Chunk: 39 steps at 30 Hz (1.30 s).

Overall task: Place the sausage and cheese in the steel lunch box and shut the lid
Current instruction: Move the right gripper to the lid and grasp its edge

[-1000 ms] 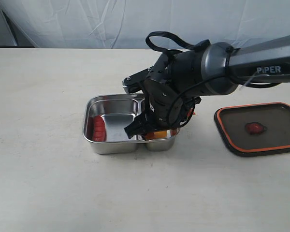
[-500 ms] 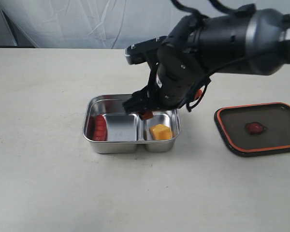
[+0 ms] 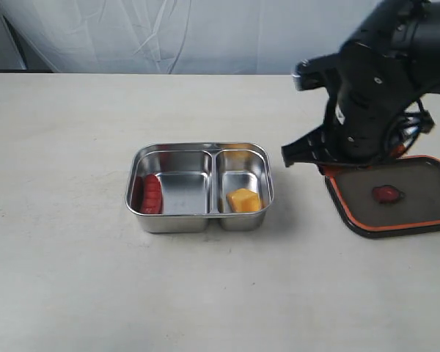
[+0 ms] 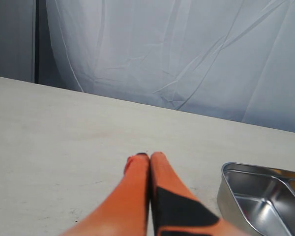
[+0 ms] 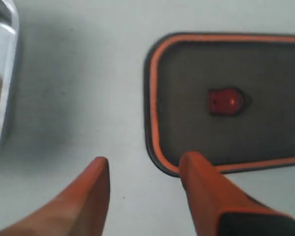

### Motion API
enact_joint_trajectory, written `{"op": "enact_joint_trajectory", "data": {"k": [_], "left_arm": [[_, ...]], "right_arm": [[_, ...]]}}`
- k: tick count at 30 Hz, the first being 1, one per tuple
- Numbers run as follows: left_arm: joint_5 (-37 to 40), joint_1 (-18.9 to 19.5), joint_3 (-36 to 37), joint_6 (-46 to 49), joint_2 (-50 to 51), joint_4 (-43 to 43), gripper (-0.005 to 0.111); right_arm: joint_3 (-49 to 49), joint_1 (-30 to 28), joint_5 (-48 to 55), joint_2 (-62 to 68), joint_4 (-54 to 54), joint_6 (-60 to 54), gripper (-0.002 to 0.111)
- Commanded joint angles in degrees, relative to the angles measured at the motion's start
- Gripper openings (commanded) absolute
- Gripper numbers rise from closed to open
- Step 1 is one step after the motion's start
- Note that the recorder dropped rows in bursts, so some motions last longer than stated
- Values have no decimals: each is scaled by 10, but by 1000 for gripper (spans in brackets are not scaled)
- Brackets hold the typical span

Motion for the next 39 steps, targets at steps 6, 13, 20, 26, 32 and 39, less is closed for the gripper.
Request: {"op": "enact_joint_trajectory", "data": {"k": [6,13,20,26,32,39], "left_arm": [[-3,-3,2,0,-3,0,0],[-3,-3,2,0,-3,0,0],[-3,-3,2,0,-3,0,0],[-3,-3,2,0,-3,0,0],[-3,-3,2,0,-3,0,0],[-3,-3,2,0,-3,0,0]], "right_arm": [[113,-81,-146,40,64,-90,47],[113,-91,-177,98,61,-90,46],[113,-91,-184,135,62,-89,40],[113,-91,-168,135,64,-89,0],[113,-91,-147,102,64,-87,0],[113,-90,-121,-40,74,-87,0]]}}
